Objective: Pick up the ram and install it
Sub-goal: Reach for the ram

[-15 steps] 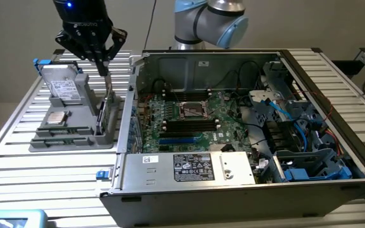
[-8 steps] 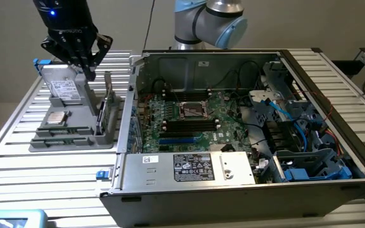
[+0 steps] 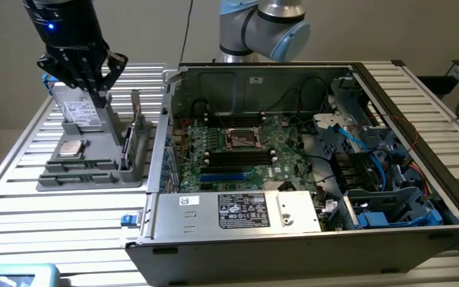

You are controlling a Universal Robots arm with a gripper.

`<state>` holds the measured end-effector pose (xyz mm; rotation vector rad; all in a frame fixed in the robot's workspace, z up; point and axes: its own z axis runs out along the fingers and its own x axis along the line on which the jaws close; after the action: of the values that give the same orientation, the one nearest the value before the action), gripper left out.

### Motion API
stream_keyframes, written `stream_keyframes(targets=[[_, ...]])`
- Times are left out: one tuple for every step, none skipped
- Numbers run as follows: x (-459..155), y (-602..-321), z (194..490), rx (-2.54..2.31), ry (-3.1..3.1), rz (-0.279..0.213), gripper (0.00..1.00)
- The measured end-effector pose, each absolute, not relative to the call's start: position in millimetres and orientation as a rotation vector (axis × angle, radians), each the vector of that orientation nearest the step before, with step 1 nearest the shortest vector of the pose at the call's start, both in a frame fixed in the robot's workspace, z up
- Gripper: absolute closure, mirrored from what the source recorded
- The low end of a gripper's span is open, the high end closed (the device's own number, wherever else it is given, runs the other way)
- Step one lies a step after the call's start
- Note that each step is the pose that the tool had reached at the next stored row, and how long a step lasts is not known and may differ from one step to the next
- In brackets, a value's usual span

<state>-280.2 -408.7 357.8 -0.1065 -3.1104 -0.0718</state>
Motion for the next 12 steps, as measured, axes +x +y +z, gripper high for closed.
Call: stream_keyframes(targets=[[-280.6,-409.2,357.0,-0.104,-3.107,-0.072,0.89],[-280.9,-409.7,356.3,-0.101,-3.104,-0.071,0.89],[-281.1,-410.0,355.6,-0.096,-3.101,-0.071,0.89],[-281.3,-410.3,354.9,-0.089,-3.099,-0.071,0.89],[-281.5,-410.5,354.2,-0.083,-3.097,-0.070,0.89],[-281.6,-410.8,353.5,-0.075,-3.096,-0.070,0.89],[-281.8,-411.1,352.9,-0.068,-3.095,-0.070,0.89],[-282.1,-411.5,352.4,-0.062,-3.095,-0.070,0.89],[-282.6,-411.9,351.6,-0.058,-3.095,-0.069,0.89],[-283.3,-412.2,350.6,-0.054,-3.095,-0.069,0.89],[-284.3,-412.5,349.4,-0.051,-3.095,-0.070,0.89],[-285.8,-412.8,347.9,-0.047,-3.095,-0.070,0.89]])
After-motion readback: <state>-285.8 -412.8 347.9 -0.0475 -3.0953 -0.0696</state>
